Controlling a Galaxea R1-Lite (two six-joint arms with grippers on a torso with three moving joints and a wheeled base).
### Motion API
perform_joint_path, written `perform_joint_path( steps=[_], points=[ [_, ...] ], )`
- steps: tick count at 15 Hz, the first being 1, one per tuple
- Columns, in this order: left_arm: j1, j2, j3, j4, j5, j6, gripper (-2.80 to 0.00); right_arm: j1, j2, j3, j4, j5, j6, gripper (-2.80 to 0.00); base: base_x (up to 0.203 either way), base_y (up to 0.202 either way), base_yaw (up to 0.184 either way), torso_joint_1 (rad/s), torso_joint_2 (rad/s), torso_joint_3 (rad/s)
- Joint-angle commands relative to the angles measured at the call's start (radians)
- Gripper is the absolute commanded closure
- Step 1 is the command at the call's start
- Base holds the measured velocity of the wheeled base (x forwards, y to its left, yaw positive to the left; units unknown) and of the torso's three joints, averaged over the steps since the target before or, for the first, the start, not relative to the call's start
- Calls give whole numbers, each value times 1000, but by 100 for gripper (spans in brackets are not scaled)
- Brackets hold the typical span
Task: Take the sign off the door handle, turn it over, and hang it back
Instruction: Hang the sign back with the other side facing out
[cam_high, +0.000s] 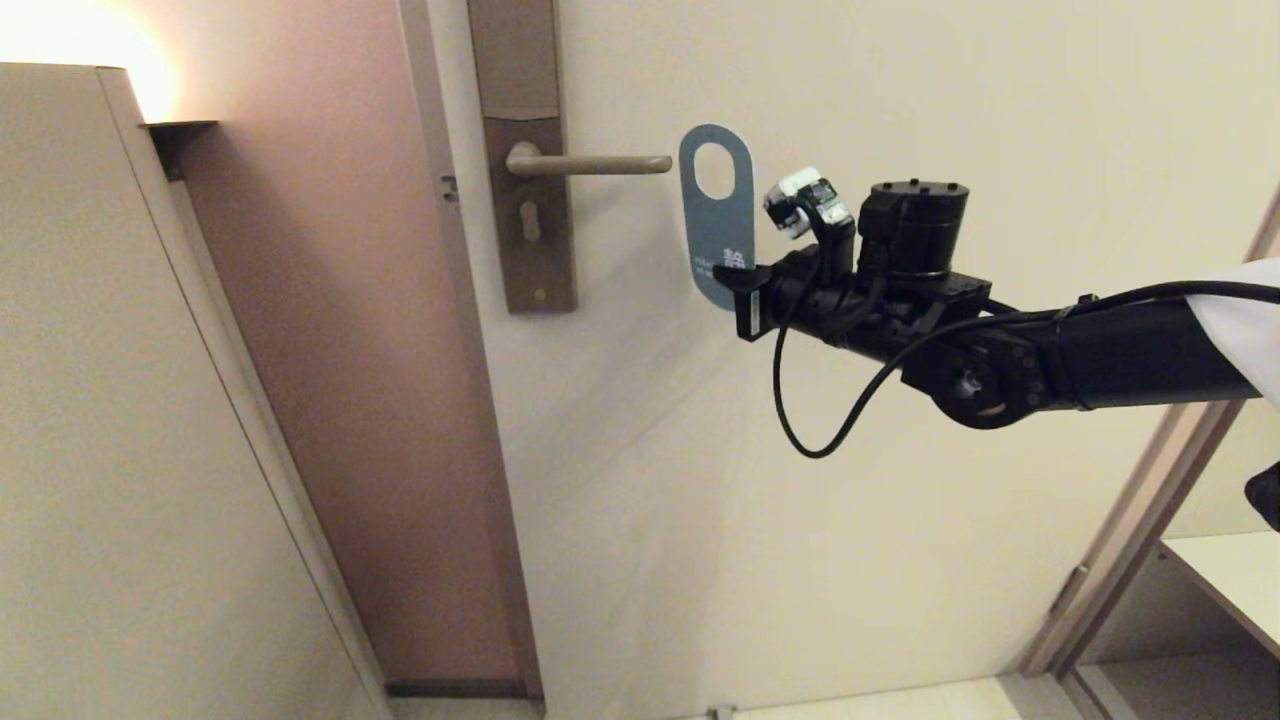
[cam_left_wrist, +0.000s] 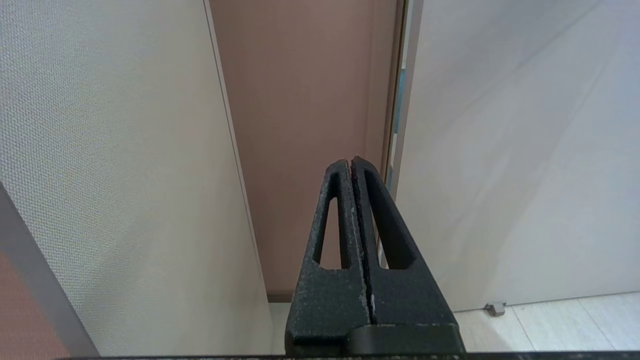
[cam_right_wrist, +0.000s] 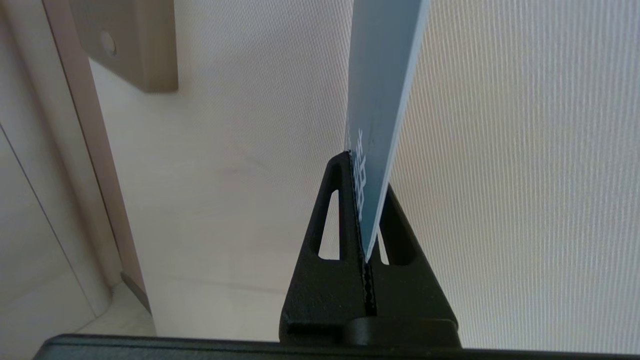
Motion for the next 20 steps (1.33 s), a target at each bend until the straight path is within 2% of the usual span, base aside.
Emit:
perform_joint_path(
  steps=[1,5,12,15,20],
  points=[
    [0,1,0,0,0,0,0,6,14,-46,14,-2,-7,0,0,0,0,0,0,0],
    [0,1,0,0,0,0,0,43,43,-108,57,-39,-21,0,0,0,0,0,0,0],
    [0,1,0,0,0,0,0,106,75,-117,57,-105,-38,0,0,0,0,0,0,0],
    [0,1,0,0,0,0,0,139,96,-154,58,-157,-45,0,0,0,0,0,0,0],
    [0,1,0,0,0,0,0,194,126,-198,58,-198,-83,0,0,0,0,0,0,0]
  ],
)
